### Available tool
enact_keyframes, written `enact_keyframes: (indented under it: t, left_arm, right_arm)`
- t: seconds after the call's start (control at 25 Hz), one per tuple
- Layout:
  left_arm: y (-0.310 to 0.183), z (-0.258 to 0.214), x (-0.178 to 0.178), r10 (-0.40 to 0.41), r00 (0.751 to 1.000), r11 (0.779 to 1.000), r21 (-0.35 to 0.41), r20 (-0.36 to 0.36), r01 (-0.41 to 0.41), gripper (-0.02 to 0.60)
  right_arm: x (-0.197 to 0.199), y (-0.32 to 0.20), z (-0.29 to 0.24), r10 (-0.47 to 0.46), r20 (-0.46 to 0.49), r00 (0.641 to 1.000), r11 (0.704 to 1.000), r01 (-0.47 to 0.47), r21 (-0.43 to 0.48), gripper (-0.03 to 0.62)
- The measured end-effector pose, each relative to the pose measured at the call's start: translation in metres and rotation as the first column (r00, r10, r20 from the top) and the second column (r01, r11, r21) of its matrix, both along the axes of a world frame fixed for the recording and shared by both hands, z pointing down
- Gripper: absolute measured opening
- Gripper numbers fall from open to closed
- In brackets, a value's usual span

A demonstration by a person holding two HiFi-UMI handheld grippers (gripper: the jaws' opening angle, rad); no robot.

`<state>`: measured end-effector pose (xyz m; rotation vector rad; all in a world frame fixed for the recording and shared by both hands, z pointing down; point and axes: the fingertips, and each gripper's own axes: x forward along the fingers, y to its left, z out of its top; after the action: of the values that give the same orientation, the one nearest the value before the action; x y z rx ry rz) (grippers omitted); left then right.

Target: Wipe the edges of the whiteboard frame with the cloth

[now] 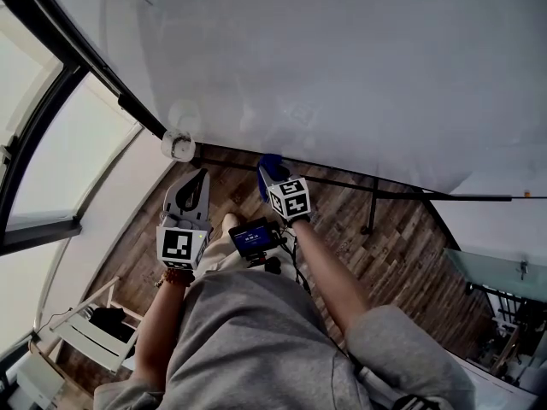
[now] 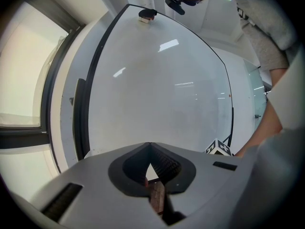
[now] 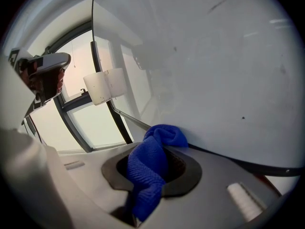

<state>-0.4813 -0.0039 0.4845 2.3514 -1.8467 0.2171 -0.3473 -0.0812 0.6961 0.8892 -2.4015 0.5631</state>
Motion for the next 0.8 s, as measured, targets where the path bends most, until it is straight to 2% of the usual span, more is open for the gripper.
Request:
enact_keyframes:
  t: [0.6, 0.8]
  left_arm:
    - [0.007, -0.003, -0.006, -0.015, 1.0, 1.0, 0.012, -0.006, 0.015, 0.008]
    - [0.008, -0.002, -0.008, -0.022, 1.0, 1.0, 0.012, -0.004, 0.022, 0.008]
  right_arm:
    - [-0.032, 0.001, -0.003, 0.005, 0.069, 0.998, 0.999, -0.003, -0.036, 0.094]
    - [-0.038, -0.001, -0.003, 0.047, 0.131, 0.99, 0.996, -0.036, -0.081, 0.094]
